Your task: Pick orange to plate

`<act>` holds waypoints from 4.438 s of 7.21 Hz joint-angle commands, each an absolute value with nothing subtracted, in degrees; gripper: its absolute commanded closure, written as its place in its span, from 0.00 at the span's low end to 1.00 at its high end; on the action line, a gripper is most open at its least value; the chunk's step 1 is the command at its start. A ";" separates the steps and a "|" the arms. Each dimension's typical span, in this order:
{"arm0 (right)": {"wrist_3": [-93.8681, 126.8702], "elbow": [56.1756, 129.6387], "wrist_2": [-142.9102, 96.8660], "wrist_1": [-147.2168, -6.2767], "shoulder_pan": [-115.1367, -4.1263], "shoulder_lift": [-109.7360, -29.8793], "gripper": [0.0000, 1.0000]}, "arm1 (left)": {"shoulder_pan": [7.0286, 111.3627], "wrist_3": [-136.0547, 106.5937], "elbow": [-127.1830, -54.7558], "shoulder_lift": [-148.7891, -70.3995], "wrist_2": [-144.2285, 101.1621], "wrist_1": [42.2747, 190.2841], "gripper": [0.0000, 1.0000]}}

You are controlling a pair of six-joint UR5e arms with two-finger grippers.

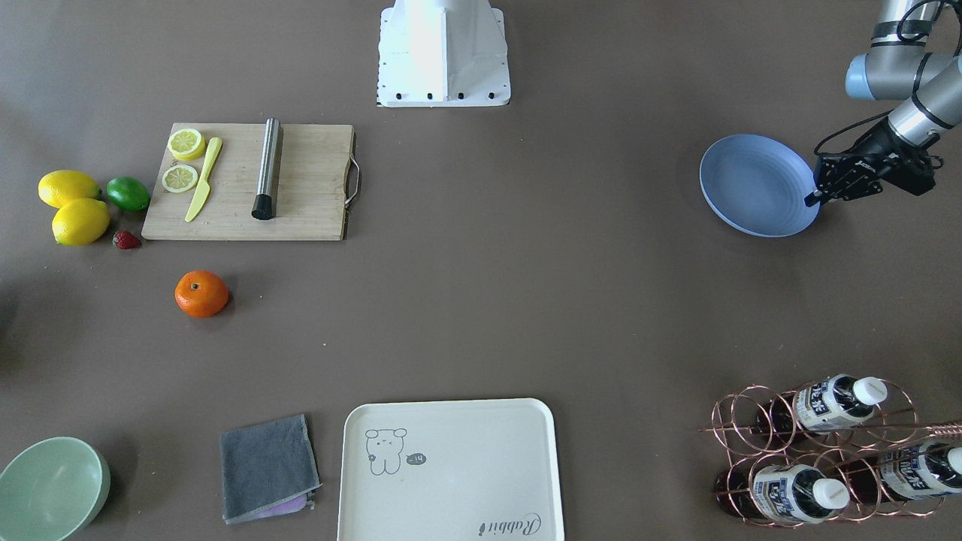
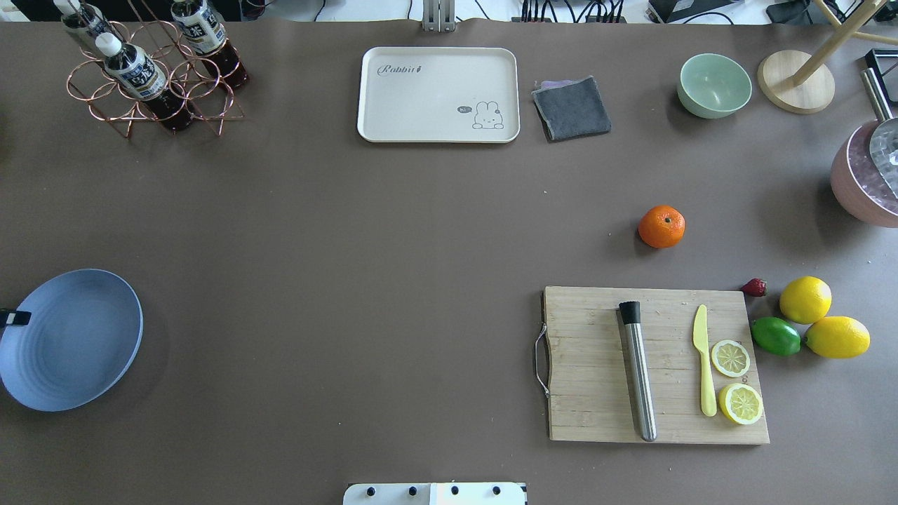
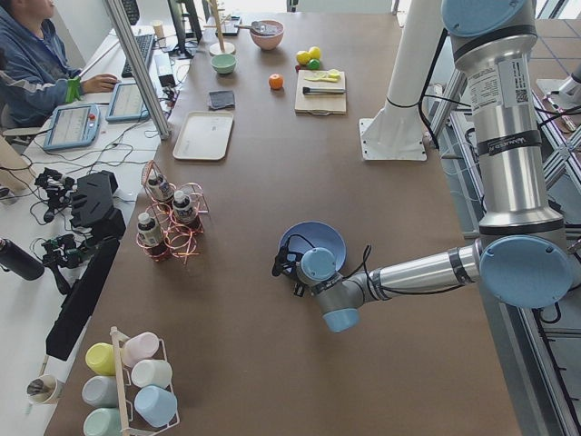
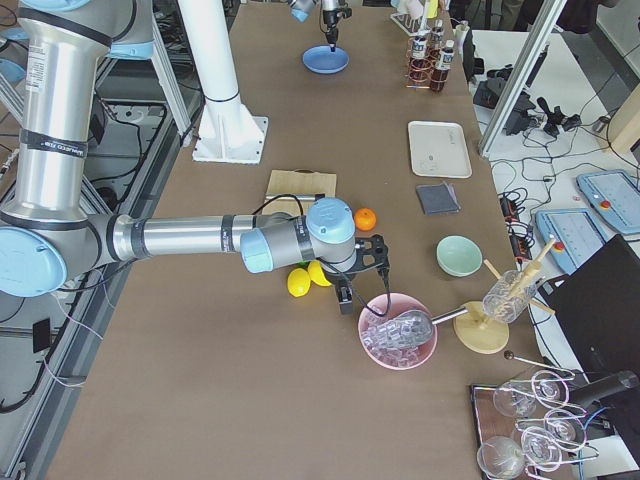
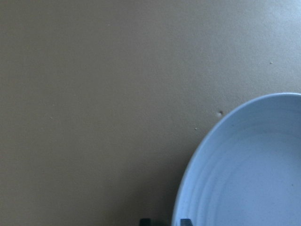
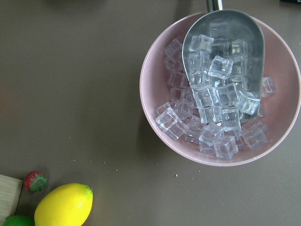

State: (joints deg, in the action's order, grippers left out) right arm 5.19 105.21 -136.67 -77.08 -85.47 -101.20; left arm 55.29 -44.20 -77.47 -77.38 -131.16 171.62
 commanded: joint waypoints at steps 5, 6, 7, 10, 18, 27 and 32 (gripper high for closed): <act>5.27 105.21 -136.67 -77.08 -85.43 -101.07 0.00 | 60.47 -71.11 -83.84 -88.89 -145.91 172.97 1.00; 5.45 105.21 -136.67 -77.08 -85.52 -101.07 0.00 | 59.51 -75.28 -83.33 -93.90 -143.55 171.32 1.00; 6.49 105.21 -136.76 -77.08 -85.43 -100.99 0.00 | 55.24 -76.89 -84.02 -97.70 -137.43 166.86 1.00; 6.68 105.21 -136.76 -77.08 -85.43 -100.99 0.00 | 42.78 -78.74 -86.99 -109.83 -121.27 148.51 1.00; 6.51 105.12 -136.76 -76.99 -85.43 -100.63 0.00 | 30.50 -80.77 -84.91 -120.85 -103.10 135.35 0.72; 41.81 104.33 -125.35 -78.30 -64.37 -81.67 0.00 | 74.64 -37.20 -90.00 -99.86 -144.18 127.51 0.02; 42.01 102.31 -121.56 -83.50 -57.58 -76.64 0.00 | 92.62 19.41 -93.78 -97.59 -135.86 82.36 0.02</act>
